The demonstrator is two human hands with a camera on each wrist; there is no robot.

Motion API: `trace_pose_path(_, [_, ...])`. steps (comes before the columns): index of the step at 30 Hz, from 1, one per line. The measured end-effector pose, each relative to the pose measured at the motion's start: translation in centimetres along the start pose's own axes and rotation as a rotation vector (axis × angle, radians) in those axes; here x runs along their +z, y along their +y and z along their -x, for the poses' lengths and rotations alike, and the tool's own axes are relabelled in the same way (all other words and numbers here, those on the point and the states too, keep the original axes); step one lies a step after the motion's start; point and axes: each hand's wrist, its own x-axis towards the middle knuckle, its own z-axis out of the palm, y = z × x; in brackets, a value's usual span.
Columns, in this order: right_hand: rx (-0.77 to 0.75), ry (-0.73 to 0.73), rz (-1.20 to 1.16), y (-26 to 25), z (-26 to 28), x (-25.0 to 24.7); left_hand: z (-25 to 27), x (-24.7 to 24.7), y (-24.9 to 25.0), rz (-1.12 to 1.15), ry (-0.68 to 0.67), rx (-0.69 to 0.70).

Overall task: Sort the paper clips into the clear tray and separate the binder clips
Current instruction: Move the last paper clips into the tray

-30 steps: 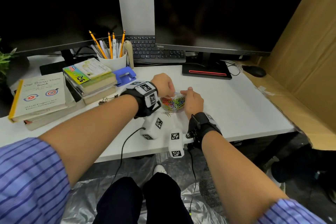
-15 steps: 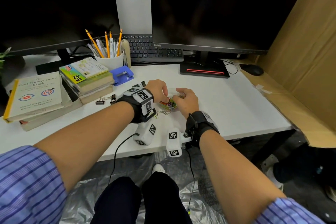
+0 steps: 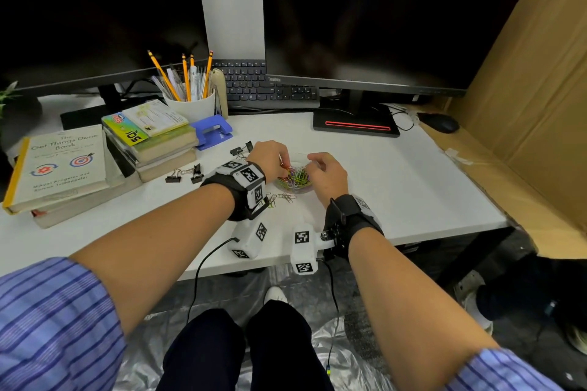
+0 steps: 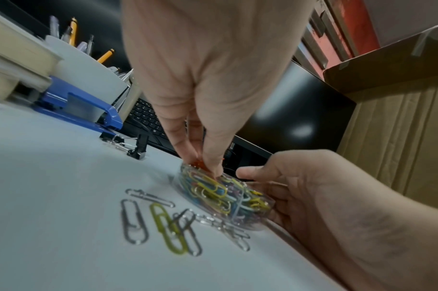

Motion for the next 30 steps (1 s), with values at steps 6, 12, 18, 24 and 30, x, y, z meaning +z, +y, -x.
trace_pose_path(6, [-0.045, -0.074, 0.058, 0.0, 0.1, 0.1, 0.1, 0.1, -0.5, 0.069, 0.022, 0.019])
trace_pose_path(12, [-0.039, -0.064, 0.017, -0.2, 0.1, 0.1, 0.5, 0.2, -0.8, 0.073, -0.002, 0.05])
trace_pose_path(18, [-0.019, 0.019, -0.033, -0.1, 0.0, 0.1, 0.6, 0.8, -0.6, -0.034, -0.051, 0.061])
trace_pose_path(24, [0.01, 0.068, -0.016, -0.3, -0.1, -0.3, 0.1, 1.3, -0.1, -0.019, -0.016, -0.001])
trace_pose_path(30, [-0.018, 0.074, -0.008, -0.2, -0.1, -0.3, -0.3, 1.7, 0.4, -0.006, 0.0, -0.033])
